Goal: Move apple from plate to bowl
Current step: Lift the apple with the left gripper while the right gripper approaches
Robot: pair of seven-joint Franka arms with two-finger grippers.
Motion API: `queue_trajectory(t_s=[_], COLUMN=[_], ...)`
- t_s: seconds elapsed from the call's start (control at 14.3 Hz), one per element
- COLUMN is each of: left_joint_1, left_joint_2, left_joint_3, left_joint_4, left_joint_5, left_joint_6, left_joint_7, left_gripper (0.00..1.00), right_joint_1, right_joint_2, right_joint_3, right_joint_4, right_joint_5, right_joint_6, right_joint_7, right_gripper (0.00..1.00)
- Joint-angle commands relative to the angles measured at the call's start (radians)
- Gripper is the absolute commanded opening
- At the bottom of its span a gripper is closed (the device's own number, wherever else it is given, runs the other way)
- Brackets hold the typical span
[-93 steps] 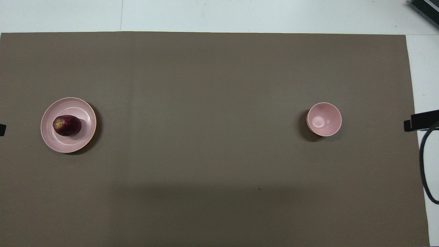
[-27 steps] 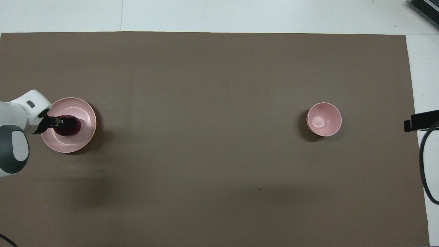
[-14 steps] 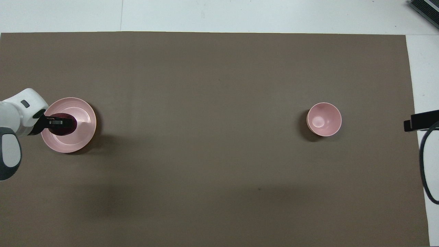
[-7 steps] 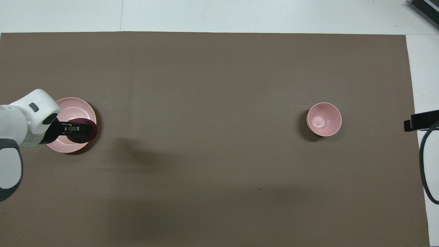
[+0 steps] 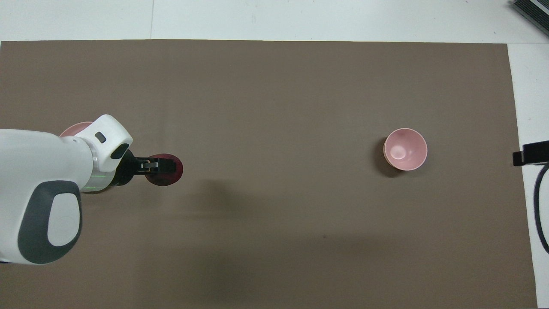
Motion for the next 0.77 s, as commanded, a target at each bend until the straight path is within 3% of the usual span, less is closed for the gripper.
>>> queue_trajectory(t_s=[0.0,0.28,0.7], left_joint_1=[-0.055,-0.069,-0.070], left_joint_2=[-0.004,0.001,0.002], left_joint_3=[0.017,-0.032,-0.112], left_joint_4=[0.022,0.034,0.031], left_joint_5=[-0.121,-0.268,-0.456], left_joint_6=[0.007,0.064,0.212], left_joint_7=[-0.024,-0.022,-0.022], left_gripper=[0.00,0.00,0.00], right_joint_1=[0.001,0.051,0.113], right_joint_2=[-0.011,0.012,0.131], right_joint_3=[0.003,0.017,0.017], right_joint_4=[-0.005,-0.048,-0.079], right_joint_5=[0.005,0.045,0.165], right_joint_6=[-0.027,0.045,0.231], right_joint_7=[-0.002,0.120,0.332], right_gripper=[1.00,1.00,1.00])
